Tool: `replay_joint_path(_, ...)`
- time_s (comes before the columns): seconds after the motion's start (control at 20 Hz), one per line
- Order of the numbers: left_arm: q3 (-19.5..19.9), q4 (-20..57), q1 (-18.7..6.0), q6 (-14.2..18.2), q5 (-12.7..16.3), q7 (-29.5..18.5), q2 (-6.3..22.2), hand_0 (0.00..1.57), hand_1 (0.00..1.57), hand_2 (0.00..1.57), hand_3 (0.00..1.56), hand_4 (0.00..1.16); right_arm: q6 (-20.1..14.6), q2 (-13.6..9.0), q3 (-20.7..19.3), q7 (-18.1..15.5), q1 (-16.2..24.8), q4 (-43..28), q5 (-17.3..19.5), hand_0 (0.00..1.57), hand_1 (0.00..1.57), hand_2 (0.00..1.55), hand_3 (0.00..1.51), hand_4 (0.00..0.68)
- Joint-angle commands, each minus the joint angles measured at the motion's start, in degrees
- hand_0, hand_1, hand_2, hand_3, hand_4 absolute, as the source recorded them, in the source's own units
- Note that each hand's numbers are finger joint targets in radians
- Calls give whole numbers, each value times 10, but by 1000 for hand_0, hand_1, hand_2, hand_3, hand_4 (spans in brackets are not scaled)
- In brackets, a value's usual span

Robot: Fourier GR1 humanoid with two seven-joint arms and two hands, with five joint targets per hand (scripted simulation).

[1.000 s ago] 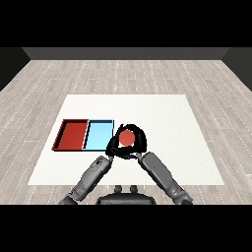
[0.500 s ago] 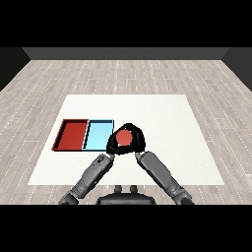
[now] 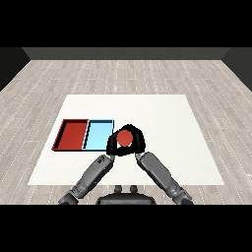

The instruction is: Pick the red can and put it in the red box

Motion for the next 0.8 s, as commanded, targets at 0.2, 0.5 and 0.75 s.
replay_joint_path(0.2,10,-11,0,-8,10,-65,-9,1571,1571,1571,1513,1147,-10,5,3,62,-1,1,30,0,0,0,0,0)
replay_joint_path(0.5,16,27,-18,-5,32,-79,-9,1571,1571,1571,1513,1147,-5,5,-21,107,-31,13,49,0,0,0,0,0)
replay_joint_path(0.75,34,15,-2,-16,-5,-61,-9,1571,1571,1571,1496,1135,-23,5,11,64,8,5,32,0,0,0,0,0)
